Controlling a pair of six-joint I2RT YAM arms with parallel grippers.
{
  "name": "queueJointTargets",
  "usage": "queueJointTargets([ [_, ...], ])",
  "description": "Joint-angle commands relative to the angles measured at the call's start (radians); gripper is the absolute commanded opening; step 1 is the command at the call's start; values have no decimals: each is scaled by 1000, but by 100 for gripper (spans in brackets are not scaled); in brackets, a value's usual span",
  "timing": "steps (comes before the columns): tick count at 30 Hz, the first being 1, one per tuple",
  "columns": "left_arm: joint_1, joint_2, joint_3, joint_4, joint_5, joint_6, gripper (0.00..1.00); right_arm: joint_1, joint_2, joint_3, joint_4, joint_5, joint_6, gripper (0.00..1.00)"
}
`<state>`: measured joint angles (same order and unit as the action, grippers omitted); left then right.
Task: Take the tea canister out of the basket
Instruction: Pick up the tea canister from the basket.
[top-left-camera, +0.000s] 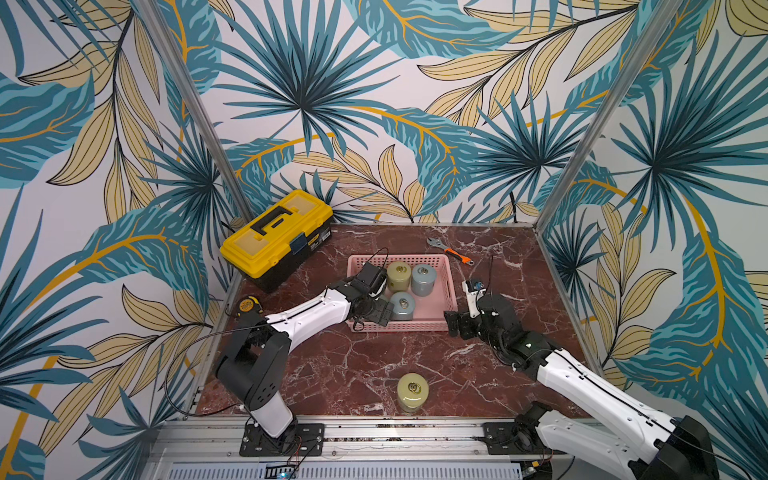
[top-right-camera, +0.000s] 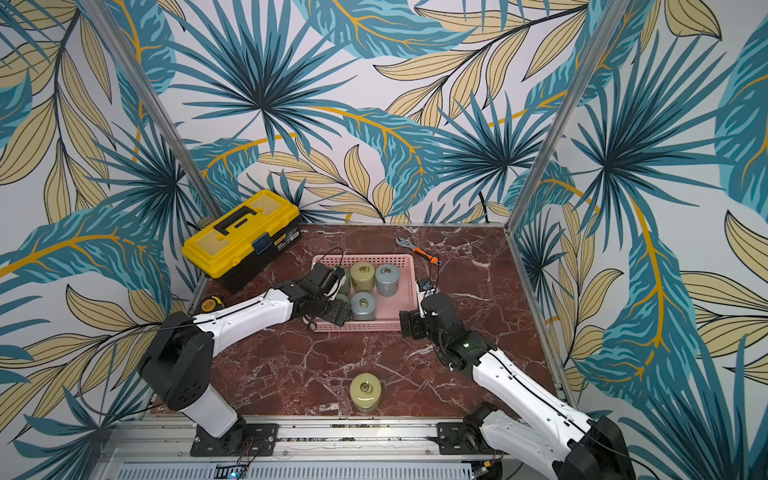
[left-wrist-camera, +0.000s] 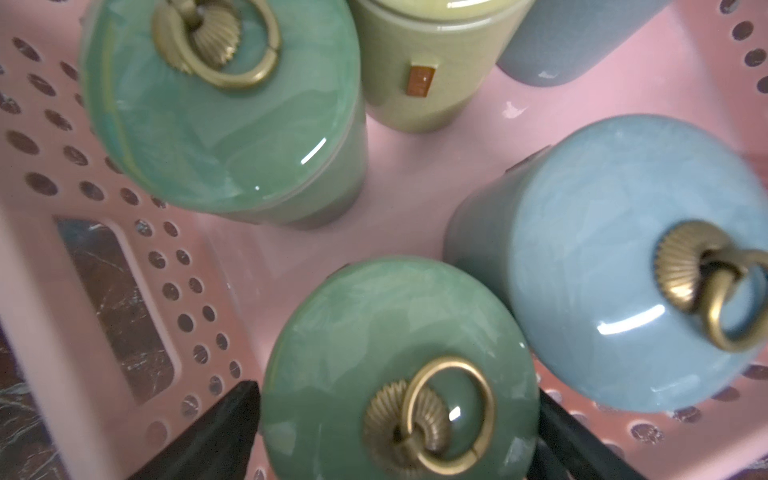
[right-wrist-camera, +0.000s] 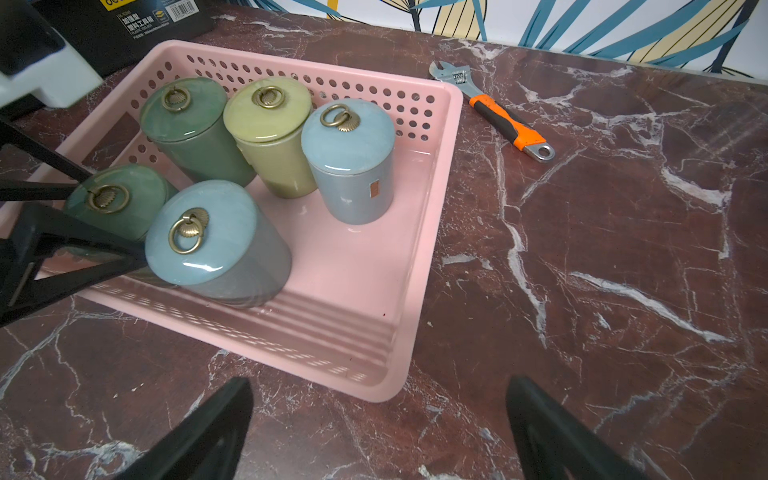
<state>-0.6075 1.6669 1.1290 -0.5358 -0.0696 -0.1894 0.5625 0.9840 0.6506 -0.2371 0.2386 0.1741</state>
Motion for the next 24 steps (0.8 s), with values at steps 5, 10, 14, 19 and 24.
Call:
queueJointTargets([
  [5, -3, 32, 66, 29, -16, 11, 95, -3, 6, -14, 10, 2, -12, 99],
  [10, -2, 45, 71, 29, -13, 10, 88, -3, 8, -12, 10, 2, -15, 99],
  [14, -3, 41, 67, 31, -15, 5, 75, -3, 12, -12, 10, 3, -15, 99],
  [19, -2, 16, 59, 30, -15, -1, 61, -3, 15, -12, 10, 2, -15, 99],
  [24, -3, -24, 63, 22, -16, -6, 55, -3, 17, -11, 9, 6, -13, 99],
])
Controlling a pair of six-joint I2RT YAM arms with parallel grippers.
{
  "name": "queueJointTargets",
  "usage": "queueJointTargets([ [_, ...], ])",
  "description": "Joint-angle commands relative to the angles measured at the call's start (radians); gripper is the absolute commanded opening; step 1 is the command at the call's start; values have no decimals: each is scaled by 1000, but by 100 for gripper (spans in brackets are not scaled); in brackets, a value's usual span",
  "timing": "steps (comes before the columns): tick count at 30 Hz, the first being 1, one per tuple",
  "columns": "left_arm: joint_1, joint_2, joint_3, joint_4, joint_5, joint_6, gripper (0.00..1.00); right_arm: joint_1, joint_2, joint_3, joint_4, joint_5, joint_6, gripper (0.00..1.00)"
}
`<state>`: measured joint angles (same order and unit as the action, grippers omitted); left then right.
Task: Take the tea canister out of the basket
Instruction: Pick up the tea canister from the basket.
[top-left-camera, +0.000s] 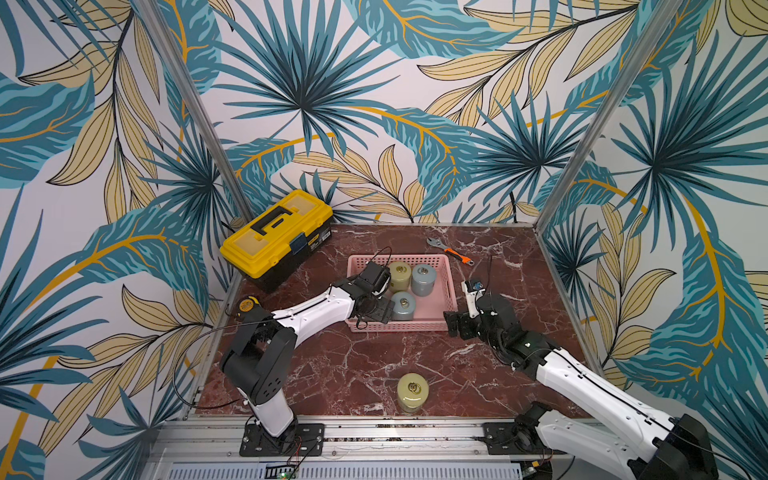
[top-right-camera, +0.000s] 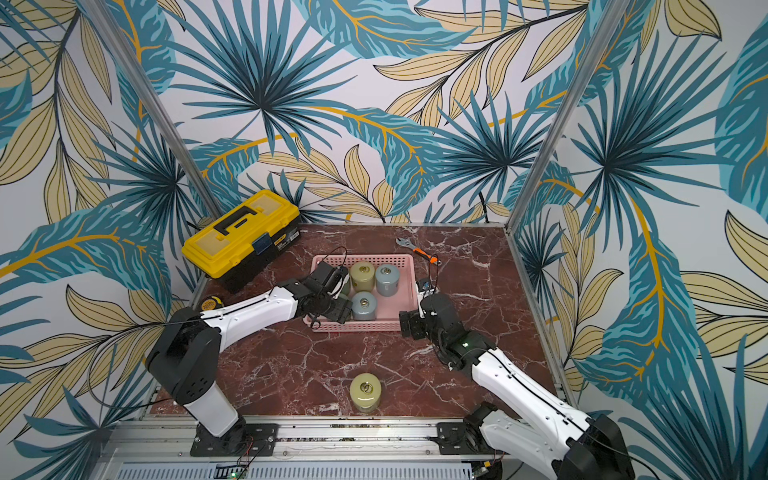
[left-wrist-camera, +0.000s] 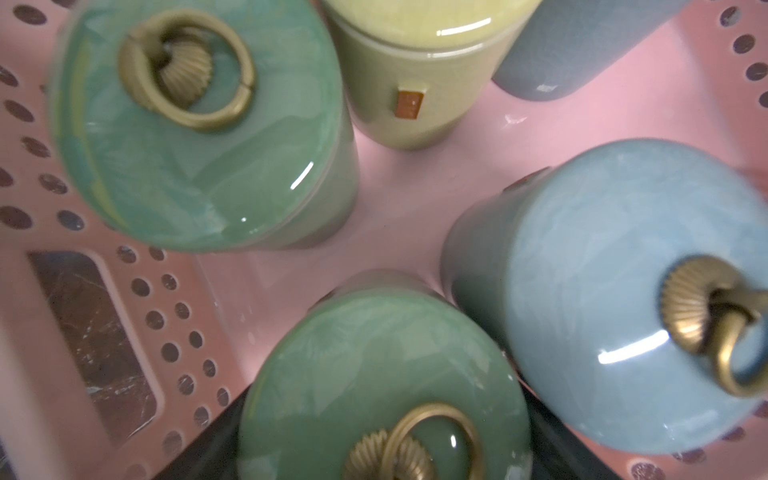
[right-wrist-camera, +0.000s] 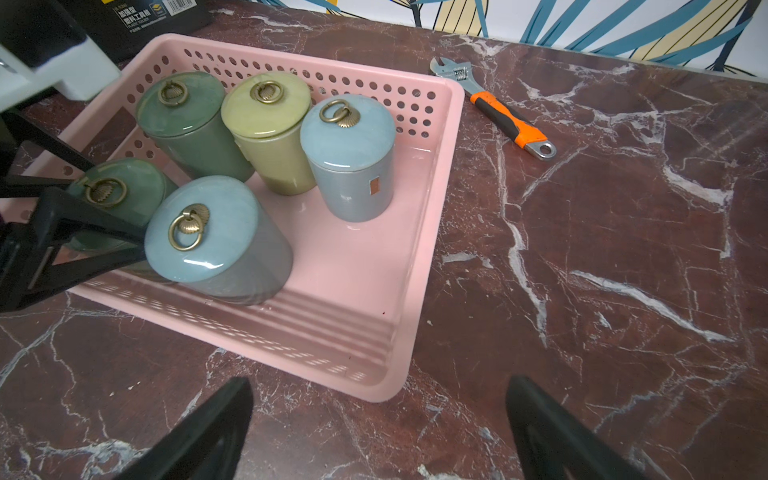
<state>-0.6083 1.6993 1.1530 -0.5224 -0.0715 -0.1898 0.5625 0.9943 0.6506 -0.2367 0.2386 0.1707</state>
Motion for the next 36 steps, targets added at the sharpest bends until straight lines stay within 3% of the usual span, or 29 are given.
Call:
queueJointTargets([
  [1, -2, -64, 40, 4, -14, -5, 55, -3, 7, -11, 9, 6, -11, 99],
  [26, -2, -260, 136, -155, -28, -9, 47, -3, -31, -45, 77, 4, -14, 99],
  [36, -46, -369, 118, -247, -28, -33, 46, -3, -38, -57, 103, 7, -5, 99],
])
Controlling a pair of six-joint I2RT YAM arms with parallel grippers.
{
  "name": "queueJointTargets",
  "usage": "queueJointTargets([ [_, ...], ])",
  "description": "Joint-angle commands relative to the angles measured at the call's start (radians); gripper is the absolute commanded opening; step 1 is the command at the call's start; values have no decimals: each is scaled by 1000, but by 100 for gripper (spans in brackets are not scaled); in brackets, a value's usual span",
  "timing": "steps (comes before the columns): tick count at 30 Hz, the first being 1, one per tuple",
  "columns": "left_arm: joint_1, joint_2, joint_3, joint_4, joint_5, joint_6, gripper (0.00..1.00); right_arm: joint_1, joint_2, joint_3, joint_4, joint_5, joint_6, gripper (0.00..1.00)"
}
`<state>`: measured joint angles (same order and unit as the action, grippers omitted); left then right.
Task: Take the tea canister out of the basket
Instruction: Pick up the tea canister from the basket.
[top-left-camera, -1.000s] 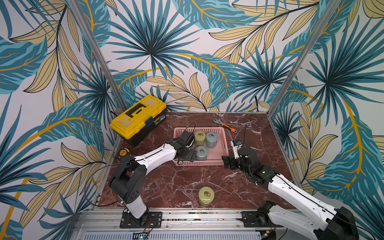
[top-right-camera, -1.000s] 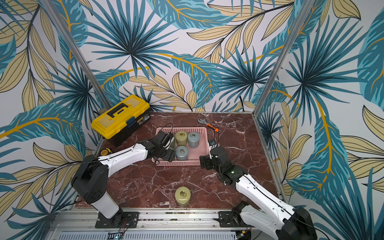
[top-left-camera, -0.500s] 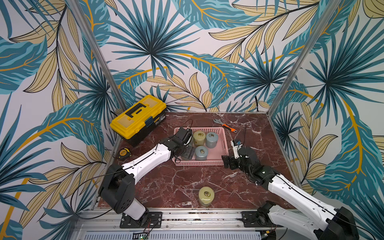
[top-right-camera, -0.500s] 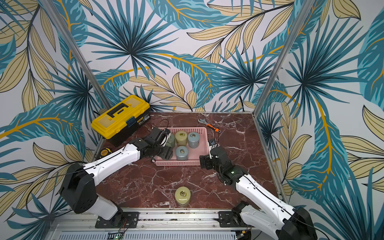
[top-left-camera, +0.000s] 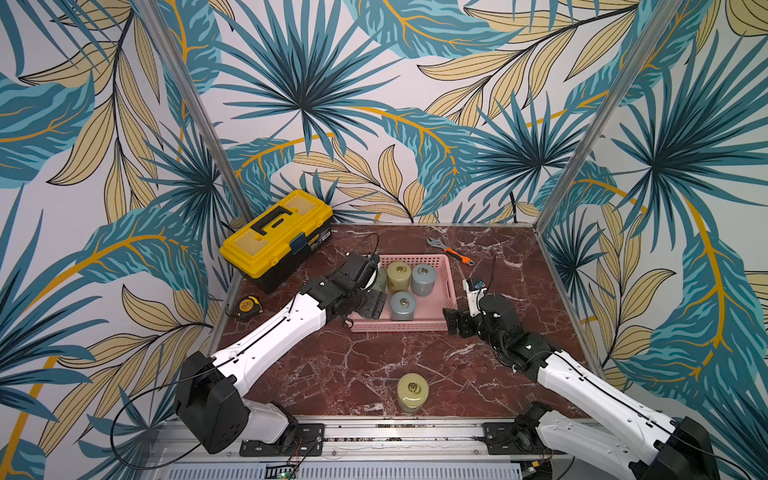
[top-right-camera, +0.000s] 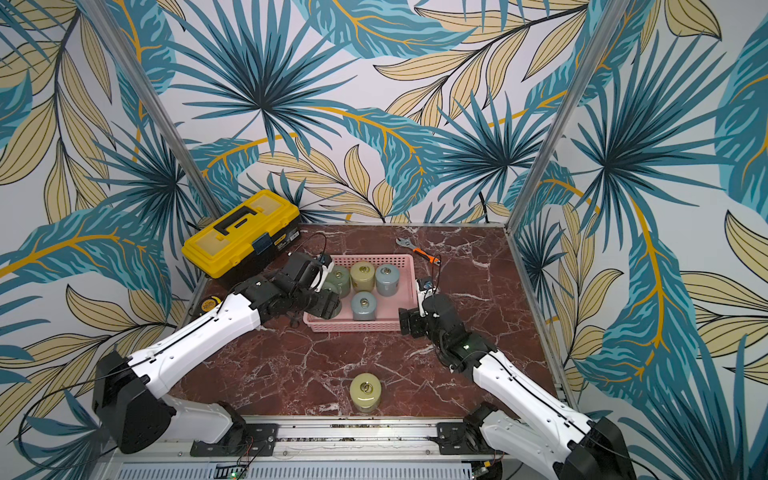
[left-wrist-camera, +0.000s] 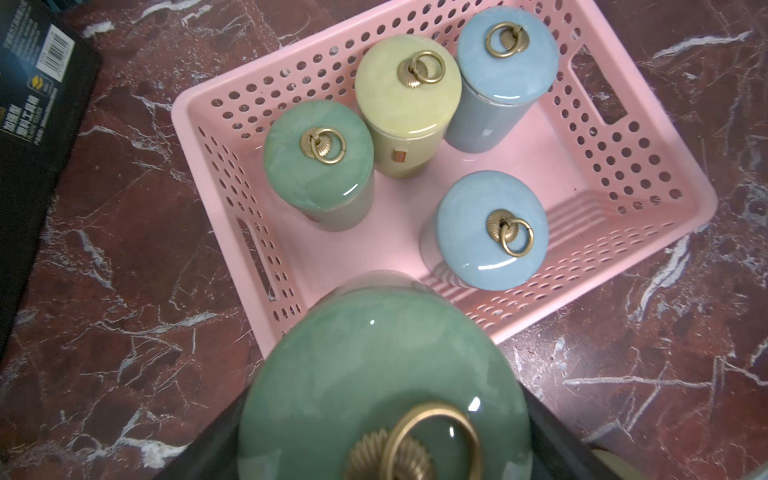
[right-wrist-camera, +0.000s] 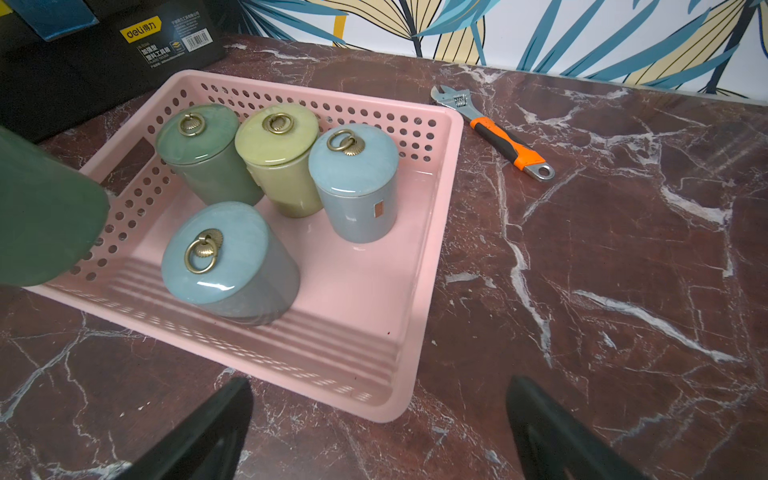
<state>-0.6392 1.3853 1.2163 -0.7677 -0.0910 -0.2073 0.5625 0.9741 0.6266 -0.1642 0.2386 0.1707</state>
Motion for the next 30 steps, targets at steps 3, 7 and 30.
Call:
queueJointTargets([
  [3, -36, -94, 30, -13, -11, -32, 46, -3, -37, -46, 48, 12, -6, 99],
  [7, -77, -142, -4, -31, -13, -61, 46, -3, -58, -56, 56, 18, 0, 99],
  [30, -468, -332, -192, -134, -227, -350, 41, -3, -80, -69, 58, 78, 18, 99],
])
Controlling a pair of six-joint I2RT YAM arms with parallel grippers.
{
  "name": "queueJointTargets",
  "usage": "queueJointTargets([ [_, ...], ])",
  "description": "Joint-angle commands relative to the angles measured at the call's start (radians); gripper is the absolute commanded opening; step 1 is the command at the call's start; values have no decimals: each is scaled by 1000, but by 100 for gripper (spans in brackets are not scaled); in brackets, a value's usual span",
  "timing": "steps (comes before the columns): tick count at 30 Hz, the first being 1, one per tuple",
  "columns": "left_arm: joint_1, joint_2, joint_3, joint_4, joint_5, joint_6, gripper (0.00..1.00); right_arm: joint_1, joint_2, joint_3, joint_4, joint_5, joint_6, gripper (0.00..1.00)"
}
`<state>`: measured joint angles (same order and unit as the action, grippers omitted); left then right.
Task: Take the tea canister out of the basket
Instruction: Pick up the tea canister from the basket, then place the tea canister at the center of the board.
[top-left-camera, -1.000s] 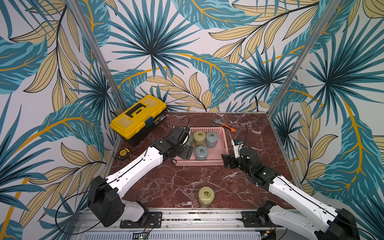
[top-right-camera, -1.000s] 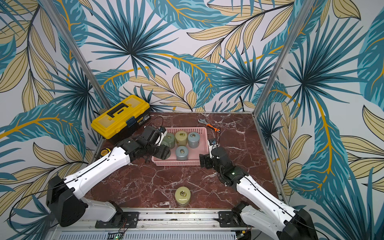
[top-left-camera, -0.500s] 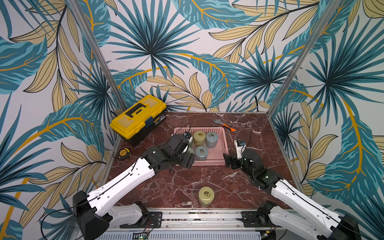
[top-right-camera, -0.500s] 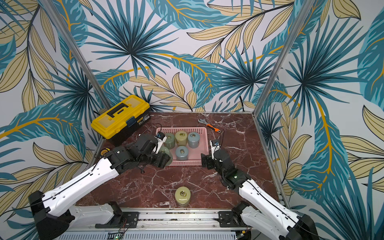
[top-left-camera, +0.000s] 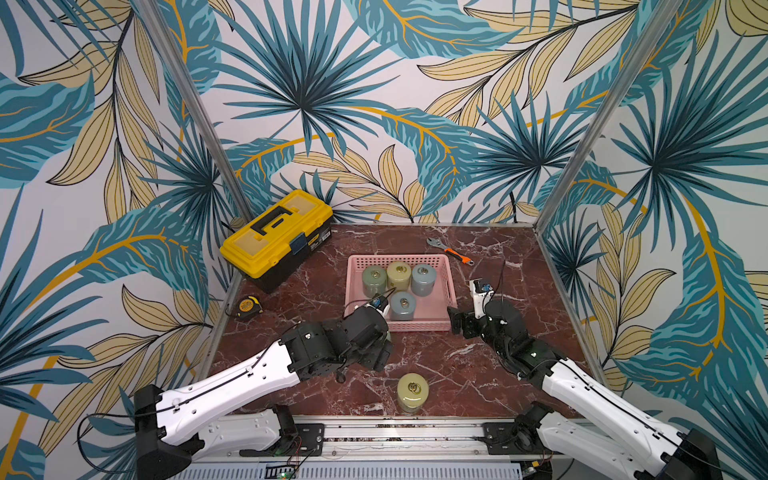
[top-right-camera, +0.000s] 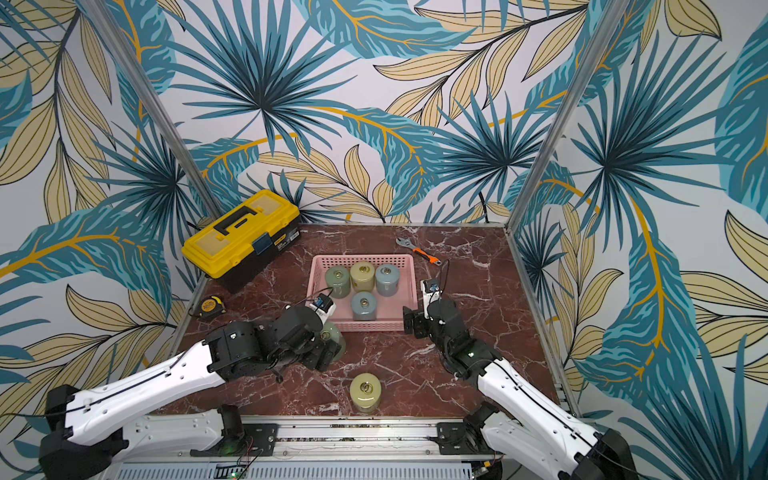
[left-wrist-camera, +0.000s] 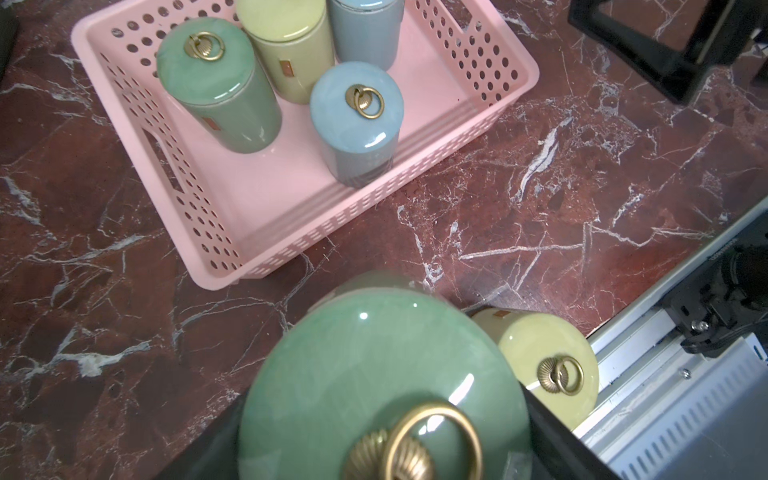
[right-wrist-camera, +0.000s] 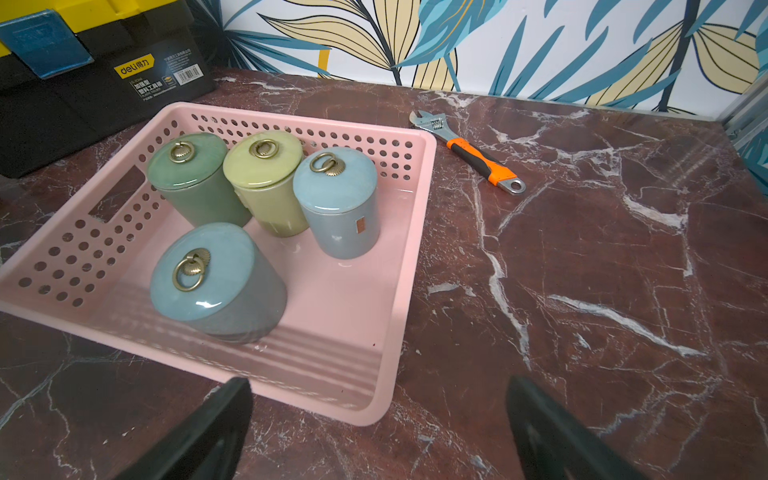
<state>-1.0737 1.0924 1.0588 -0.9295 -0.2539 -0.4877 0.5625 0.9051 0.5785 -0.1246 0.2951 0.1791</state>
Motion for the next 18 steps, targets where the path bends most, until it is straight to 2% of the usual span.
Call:
queueJointTargets([
  [1, -49, -44, -47, 25, -69, -88, 41, -3, -11, -22, 18, 25, 10, 99],
  [12, -204, -57, -116, -63, -155, -256, 39, -3, -17, -22, 16, 29, 11, 99],
  [18, -262, -48, -161, -55, -157, -321, 39, -3, -17, -22, 16, 28, 10, 99],
])
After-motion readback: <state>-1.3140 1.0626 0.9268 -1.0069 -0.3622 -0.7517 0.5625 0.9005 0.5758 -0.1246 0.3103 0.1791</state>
